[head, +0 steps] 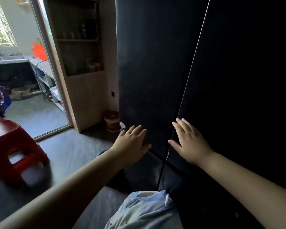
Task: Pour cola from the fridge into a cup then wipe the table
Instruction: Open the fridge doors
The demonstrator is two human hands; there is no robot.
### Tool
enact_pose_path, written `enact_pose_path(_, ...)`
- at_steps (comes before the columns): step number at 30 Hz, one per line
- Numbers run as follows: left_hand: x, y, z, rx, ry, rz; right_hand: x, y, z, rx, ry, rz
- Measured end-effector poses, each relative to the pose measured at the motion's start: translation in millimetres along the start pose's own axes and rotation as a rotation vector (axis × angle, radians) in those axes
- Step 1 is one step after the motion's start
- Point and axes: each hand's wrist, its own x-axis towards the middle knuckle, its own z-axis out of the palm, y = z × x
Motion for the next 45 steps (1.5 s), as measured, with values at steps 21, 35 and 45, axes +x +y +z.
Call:
enact_pose_path(21,165,-75,88,-0.690,-0.408,0.110,101,16,81,-0.564,0.052,0.144)
enact_pose_path(35,178,-85,238,-2.310,-0.573,-1.129,102,31,99,-0.726,-0.029,0.162)
enact_pose_path(45,196,-57,268,-2.349,-0.402,-1.202,100,43,104,-0.724,-0.018,0.107)
